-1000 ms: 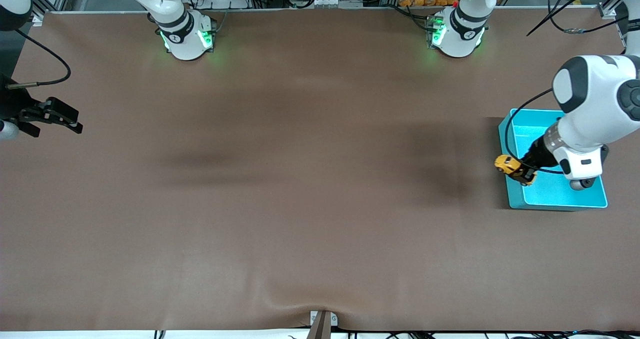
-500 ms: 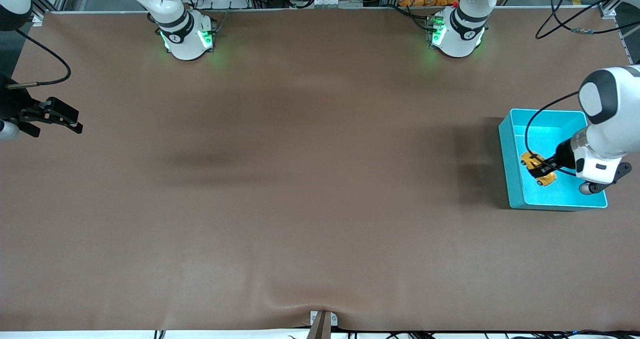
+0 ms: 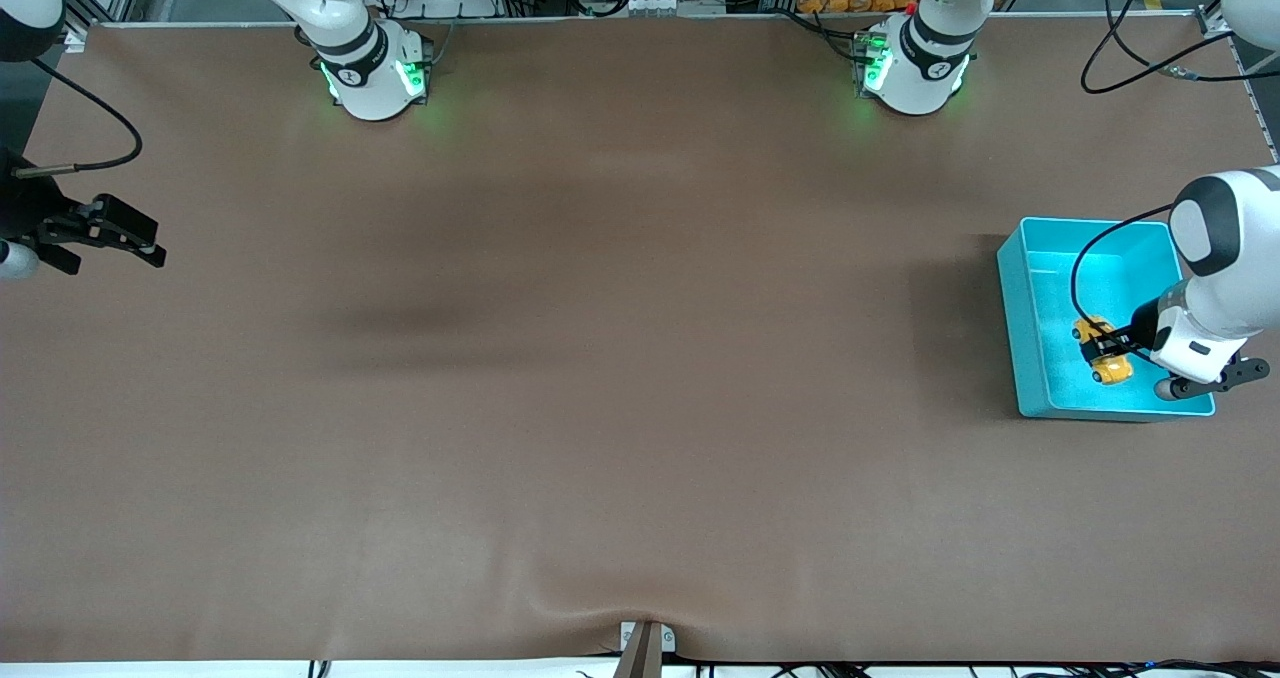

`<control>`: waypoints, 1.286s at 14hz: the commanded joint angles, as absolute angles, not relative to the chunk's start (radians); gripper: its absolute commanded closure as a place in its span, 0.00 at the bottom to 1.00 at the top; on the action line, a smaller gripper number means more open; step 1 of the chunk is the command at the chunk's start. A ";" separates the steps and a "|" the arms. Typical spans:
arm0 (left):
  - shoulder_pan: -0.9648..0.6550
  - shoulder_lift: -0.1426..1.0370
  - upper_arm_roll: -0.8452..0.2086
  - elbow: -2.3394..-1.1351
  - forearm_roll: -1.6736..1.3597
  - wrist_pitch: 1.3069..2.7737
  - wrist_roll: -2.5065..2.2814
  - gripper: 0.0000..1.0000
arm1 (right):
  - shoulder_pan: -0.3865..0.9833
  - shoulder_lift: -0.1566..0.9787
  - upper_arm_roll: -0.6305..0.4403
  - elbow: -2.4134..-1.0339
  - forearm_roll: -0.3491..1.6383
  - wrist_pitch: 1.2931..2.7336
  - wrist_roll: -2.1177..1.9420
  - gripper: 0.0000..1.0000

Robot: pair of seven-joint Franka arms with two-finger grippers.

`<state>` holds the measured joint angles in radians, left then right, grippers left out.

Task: Wind and store yellow beetle car
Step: 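Lift the car with the left gripper and lower it into the bin, then open the left gripper to release the car in the bin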

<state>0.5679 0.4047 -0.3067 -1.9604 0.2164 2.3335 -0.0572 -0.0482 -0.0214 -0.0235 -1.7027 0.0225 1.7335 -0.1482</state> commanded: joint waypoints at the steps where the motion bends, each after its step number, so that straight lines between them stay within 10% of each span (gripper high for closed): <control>1: 0.627 0.431 -0.322 -1.957 0.241 2.371 0.075 1.00 | -0.046 -0.026 -0.023 -1.692 0.014 1.721 -0.158 0.00; 12: 0.655 0.468 -0.318 -2.112 0.285 2.549 0.117 1.00 | -0.043 -0.026 -0.023 -1.690 0.014 1.720 -0.158 0.00; 13: 0.655 0.468 -0.318 -2.118 0.290 2.548 0.117 0.79 | -0.044 -0.025 -0.023 -1.690 0.014 1.721 -0.158 0.00; 15: 0.655 0.465 -0.318 -2.118 0.290 2.548 0.126 0.00 | -0.046 -0.025 -0.021 -1.690 0.014 1.720 -0.158 0.00; 18: 0.652 0.425 -0.319 -2.115 0.291 2.540 0.132 0.00 | -0.048 -0.026 -0.021 -1.690 0.014 1.694 -0.152 0.00</control>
